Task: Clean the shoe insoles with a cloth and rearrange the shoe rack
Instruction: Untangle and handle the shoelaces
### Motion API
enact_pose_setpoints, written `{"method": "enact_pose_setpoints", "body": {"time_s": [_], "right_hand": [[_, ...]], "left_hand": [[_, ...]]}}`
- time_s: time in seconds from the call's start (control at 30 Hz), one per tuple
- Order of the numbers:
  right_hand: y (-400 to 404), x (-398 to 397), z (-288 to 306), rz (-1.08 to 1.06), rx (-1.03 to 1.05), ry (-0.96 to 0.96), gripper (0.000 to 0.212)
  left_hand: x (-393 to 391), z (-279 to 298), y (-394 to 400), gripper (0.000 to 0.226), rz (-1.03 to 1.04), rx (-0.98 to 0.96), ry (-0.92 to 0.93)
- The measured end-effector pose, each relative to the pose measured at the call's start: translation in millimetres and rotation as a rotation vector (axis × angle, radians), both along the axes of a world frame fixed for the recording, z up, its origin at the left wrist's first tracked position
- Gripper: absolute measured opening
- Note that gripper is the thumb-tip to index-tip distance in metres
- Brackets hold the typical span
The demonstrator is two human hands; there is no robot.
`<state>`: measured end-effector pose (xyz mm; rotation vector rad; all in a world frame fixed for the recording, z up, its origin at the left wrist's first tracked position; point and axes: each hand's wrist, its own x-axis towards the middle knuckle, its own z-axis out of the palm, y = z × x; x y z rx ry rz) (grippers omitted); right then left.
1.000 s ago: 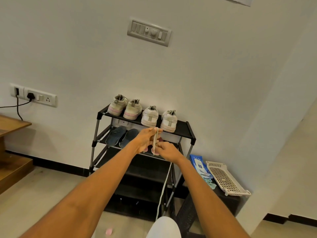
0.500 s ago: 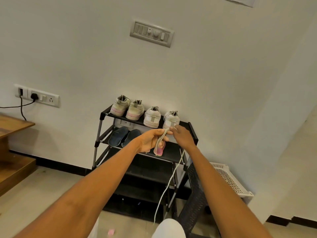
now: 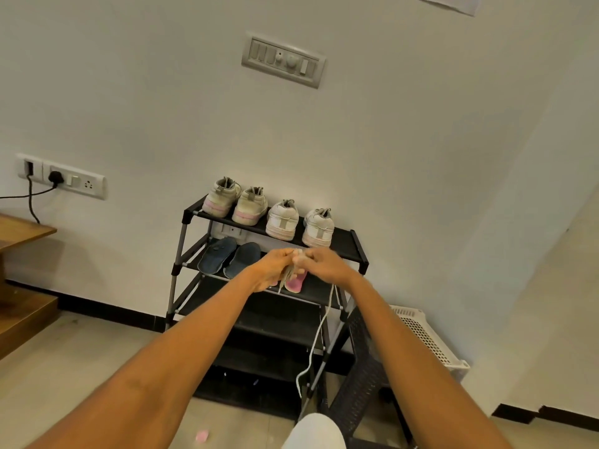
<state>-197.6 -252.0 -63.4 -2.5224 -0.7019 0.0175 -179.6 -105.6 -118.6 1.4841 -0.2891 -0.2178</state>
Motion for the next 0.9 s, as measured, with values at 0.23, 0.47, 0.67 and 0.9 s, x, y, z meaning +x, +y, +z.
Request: {"method": "enact_pose_setpoints", "body": {"time_s": [0.23, 0.47, 0.67, 0.9], "right_hand": [[-13.7, 24.3, -5.1, -0.306, 0.127, -0.129, 0.034], [9.8, 6.7, -57.1, -0.223, 0.243, 0.084, 0.019], [14.3, 6.1, -64.9, -0.090, 0.068, 0.158, 0.025], [4.2, 3.8, -17.5, -0.003, -0.009, 0.000, 0.031]], "left_hand": [[-8.9, 5.3, 7.2, 0.035, -0.233, -0.170, 0.112], [-6.6, 2.7, 7.0, 0.031, -0.099, -0.551, 0.133], [3.7, -15.5, 9.3, 0.030, 0.076, -0.221, 0.003], [-3.4, -19.7, 14.1, 0.031, -0.068, 0.053, -0.006]]}}
